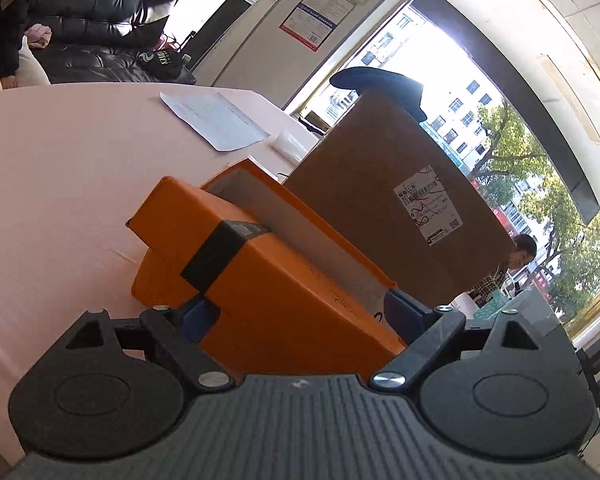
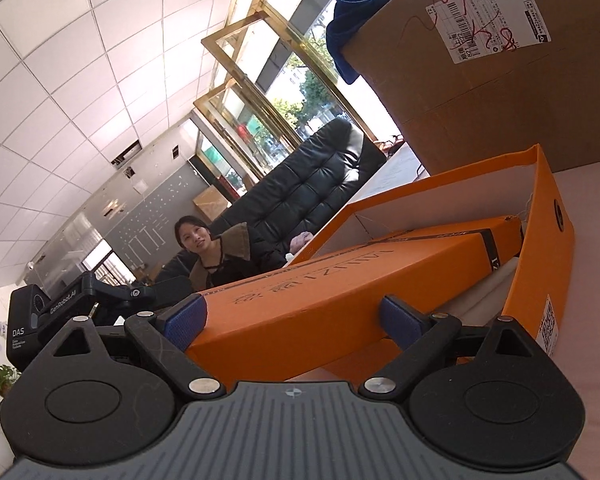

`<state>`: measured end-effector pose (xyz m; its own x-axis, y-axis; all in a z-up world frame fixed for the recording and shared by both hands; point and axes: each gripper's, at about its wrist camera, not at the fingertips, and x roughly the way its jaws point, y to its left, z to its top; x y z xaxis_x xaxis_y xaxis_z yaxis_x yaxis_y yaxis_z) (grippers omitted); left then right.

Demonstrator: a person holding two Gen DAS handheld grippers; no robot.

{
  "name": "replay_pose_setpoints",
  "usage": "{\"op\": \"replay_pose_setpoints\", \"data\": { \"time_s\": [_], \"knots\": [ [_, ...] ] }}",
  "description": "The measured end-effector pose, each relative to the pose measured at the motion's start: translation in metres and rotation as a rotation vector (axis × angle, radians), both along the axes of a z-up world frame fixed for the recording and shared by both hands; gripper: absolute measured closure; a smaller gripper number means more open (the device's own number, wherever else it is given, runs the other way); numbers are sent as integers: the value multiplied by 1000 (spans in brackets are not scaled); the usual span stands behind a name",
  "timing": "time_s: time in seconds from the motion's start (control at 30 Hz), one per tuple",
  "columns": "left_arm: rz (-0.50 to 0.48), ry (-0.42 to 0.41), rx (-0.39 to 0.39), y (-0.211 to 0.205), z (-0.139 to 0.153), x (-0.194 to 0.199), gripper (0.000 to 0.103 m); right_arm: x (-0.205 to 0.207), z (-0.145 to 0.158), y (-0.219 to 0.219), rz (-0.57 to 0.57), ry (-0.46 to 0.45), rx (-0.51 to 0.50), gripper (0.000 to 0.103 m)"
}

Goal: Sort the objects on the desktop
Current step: 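Open both grippers and release the seated lid, then grasp the lidded orange box with both grippers and lift it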

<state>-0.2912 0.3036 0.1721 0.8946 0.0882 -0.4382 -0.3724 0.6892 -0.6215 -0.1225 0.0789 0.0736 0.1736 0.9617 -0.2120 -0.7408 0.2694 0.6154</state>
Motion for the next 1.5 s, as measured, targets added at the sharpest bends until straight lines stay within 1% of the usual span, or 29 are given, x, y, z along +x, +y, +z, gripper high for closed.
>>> {"op": "replay_pose_setpoints", "data": {
  "time_s": [0.07,0.1,0.13,0.17,0.3,0.33,0.4,0.47,0.53,0.57,0.6,0.63,0.73,0.8,0.87,0.97,1.1,1.2,1.3,1.4,1.5],
  "knots": [
    [17,-4,-16,-5,-2,4,20,-2,-1,-2,2,-4,9,10],
    [25,-6,-25,-7,-3,6,27,-3,-2,-4,4,0,16,10],
    [34,-8,-33,-10,-4,8,38,-4,-2,-6,5,5,23,10],
    [32,-6,-34,-12,-5,9,45,-5,-3,-7,6,9,31,10],
    [32,-43,-55,-14,-1,5,51,4,-1,-4,23,23,50,8],
    [24,-59,-41,-17,3,4,54,3,1,-5,27,21,63,8],
    [7,-93,-12,-23,12,0,58,0,3,-8,36,15,89,8],
    [-9,-140,41,-31,23,-6,62,-4,6,-11,45,9,116,8],
    [-39,-178,64,-37,35,-12,69,-6,11,-12,57,9,137,8],
    [-55,-190,77,-39,39,-15,70,-9,14,-12,74,2,142,8],
    [-69,-198,89,-41,42,-18,72,-13,17,-12,95,-16,143,8],
    [-87,-208,104,-43,46,-22,73,-23,20,-9,109,-57,135,8],
    [-105,-215,112,-40,50,-35,74,-54,31,0,149,-194,105,8],
    [-110,-218,98,-33,48,-46,74,-69,35,8,170,-241,95,8],
    [-105,-224,59,-19,42,-58,73,-79,38,14,206,-252,93,8],
    [-92,-235,0,3,28,-76,72,-84,38,30,222,-225,79,8],
    [-79,-220,-81,27,4,-92,70,-88,36,53,241,-188,57,8],
    [-74,-205,-116,40,-12,-100,68,-91,34,69,256,-179,28,8],
    [-76,-190,-152,55,-30,-107,63,-93,35,83,260,-184,-9,8],
    [-81,-182,-179,66,-43,-112,56,-80,42,92,208,-181,-34,8],
    [-84,-182,-220,76,-57,-114,52,-44,49,98,57,-114,-64,8]
  ]
}}
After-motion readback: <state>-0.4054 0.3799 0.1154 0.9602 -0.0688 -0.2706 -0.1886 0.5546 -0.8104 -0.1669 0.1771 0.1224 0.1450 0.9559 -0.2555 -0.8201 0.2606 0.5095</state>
